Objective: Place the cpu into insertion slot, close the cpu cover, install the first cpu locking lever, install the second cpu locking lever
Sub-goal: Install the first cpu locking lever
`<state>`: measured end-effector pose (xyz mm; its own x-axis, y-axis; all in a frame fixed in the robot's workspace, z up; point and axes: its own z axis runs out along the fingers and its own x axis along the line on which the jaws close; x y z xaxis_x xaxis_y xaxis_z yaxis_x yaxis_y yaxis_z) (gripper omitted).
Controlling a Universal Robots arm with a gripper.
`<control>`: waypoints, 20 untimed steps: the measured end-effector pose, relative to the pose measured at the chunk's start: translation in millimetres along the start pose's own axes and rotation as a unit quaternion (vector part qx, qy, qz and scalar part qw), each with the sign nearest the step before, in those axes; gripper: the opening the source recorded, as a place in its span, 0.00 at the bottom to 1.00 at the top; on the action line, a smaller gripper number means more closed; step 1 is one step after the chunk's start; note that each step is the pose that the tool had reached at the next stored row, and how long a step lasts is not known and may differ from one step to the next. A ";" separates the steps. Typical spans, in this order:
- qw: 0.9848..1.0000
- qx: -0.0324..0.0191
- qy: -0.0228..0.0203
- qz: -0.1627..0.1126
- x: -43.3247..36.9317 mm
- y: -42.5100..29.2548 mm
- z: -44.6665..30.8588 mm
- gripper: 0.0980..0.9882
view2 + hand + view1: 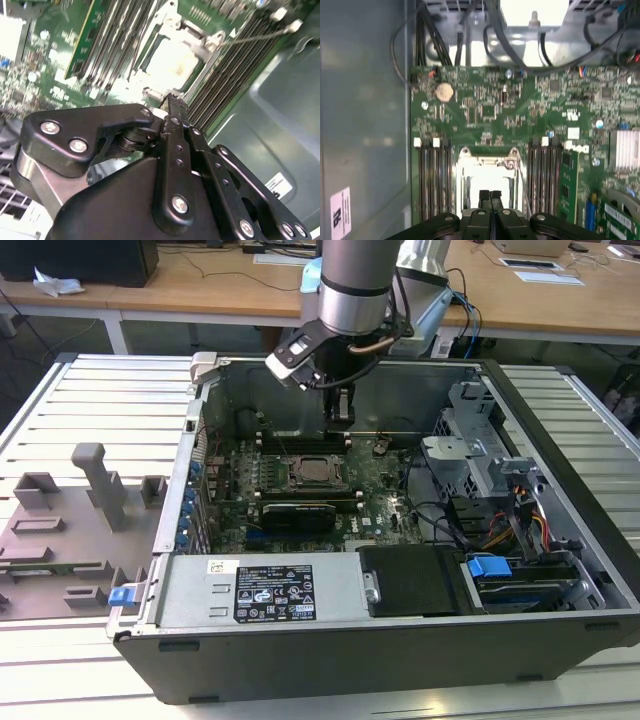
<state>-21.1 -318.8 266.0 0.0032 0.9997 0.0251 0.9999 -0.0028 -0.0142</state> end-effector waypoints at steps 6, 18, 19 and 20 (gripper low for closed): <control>1.000 -0.001 -0.001 -0.022 0.0 -0.1 -0.2 0.01; 0.987 0.002 -0.002 -0.162 0.0 -0.1 -0.1 0.01; 0.986 0.003 -0.002 -0.169 0.0 -0.1 -0.1 0.01; 0.984 0.003 -0.003 -0.177 0.0 -0.1 -0.1 0.01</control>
<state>-21.2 -318.8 266.1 -0.3446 0.9384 0.0245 0.9386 0.3449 -0.0110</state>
